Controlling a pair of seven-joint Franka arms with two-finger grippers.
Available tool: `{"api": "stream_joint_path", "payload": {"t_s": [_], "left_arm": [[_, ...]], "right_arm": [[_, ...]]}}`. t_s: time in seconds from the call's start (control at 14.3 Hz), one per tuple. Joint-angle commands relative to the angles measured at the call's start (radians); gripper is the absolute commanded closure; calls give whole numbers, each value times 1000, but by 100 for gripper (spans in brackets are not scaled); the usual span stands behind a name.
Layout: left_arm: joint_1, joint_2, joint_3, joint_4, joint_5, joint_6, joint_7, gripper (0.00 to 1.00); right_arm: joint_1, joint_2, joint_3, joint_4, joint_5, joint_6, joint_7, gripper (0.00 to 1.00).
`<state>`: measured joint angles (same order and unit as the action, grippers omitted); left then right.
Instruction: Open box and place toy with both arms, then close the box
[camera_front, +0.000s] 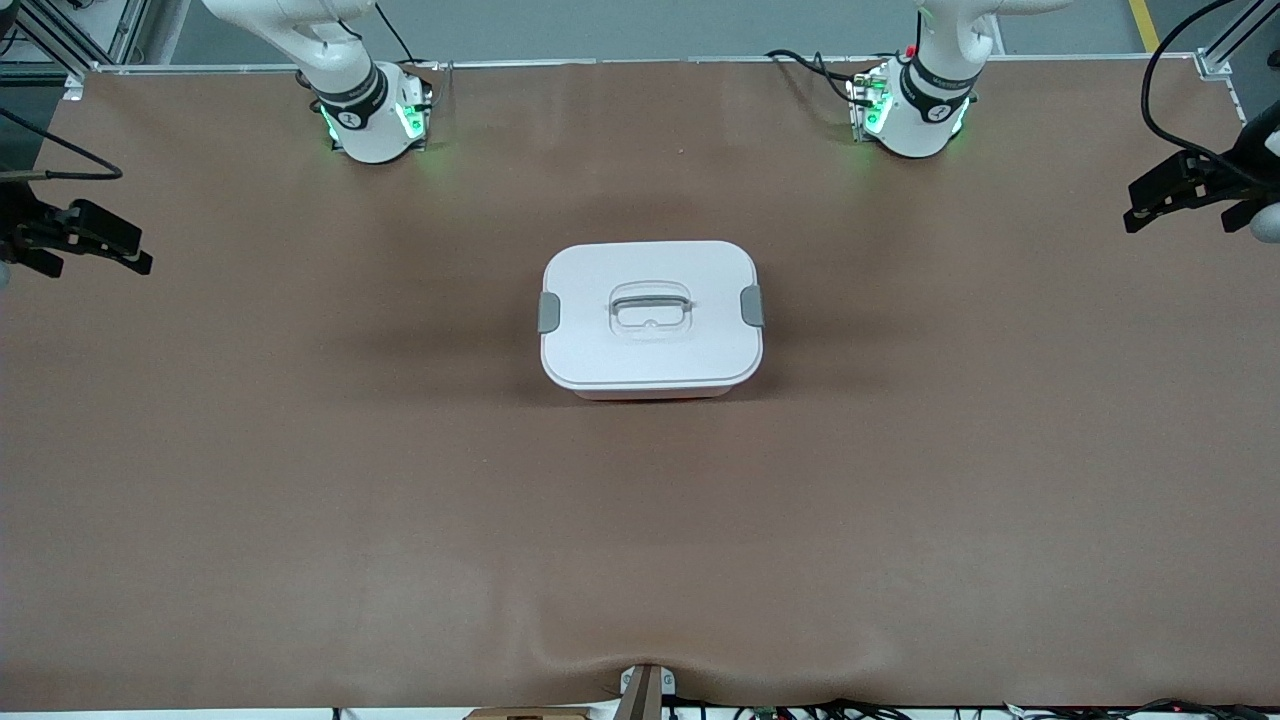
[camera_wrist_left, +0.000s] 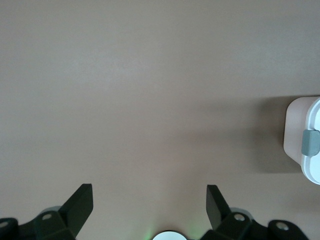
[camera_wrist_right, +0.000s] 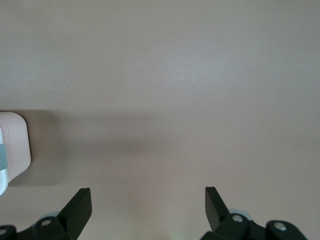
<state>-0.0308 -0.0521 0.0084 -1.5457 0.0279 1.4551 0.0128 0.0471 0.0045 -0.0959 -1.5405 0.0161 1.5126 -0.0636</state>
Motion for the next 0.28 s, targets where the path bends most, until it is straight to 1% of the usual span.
{"api": "stream_joint_path", "payload": {"t_s": [0.0, 0.21], "left_arm": [[-3, 12, 1, 30, -17, -13, -2, 0], [-1, 12, -11, 29, -16, -13, -27, 0]], "right_arm": [[-10, -1, 8, 2, 15, -8, 14, 0], [-10, -1, 8, 2, 15, -9, 14, 0]]}}
